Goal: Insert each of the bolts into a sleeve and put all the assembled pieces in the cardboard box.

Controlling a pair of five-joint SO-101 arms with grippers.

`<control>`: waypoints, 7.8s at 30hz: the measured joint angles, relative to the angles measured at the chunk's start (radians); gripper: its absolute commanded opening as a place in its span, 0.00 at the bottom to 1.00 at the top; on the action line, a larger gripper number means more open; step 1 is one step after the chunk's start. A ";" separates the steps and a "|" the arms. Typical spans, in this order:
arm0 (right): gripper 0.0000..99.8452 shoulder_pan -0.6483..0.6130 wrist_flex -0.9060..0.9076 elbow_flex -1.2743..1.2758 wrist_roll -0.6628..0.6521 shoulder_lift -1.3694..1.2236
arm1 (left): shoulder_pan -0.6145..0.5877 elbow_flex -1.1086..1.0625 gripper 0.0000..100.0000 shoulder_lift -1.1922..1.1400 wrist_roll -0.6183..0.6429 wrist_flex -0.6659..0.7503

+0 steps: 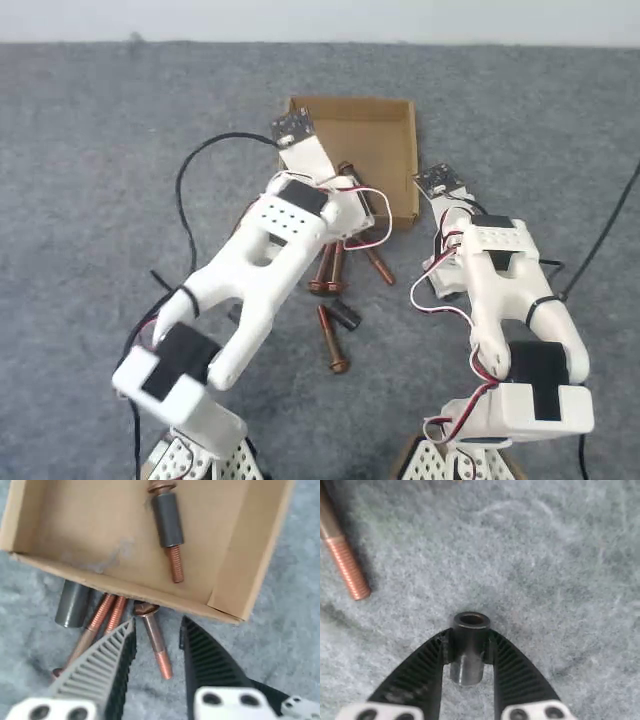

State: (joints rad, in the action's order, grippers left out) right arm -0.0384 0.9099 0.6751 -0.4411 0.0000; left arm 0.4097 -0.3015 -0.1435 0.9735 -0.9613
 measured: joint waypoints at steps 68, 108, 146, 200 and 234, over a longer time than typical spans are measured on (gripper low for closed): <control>0.01 0.000 0.000 0.000 0.000 0.000 | 0.092 0.330 0.01 -0.423 -0.055 -0.161; 0.01 0.000 0.000 0.000 0.000 0.000 | -0.087 -0.347 0.01 0.448 -0.756 0.051; 0.01 0.034 -0.381 -0.284 0.198 -0.034 | -0.623 -0.787 0.01 0.471 -0.867 0.563; 0.01 -0.002 -2.239 0.516 0.439 -0.351 | -0.623 -0.787 0.01 0.471 -0.867 0.565; 0.01 -0.408 -2.625 0.934 0.442 -0.281 | -0.623 -0.787 0.01 0.471 -0.867 0.565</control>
State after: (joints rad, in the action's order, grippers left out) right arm -0.4465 -1.7154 1.6095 0.0008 -0.2808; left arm -0.2133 -1.0886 0.3276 0.1066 -0.3966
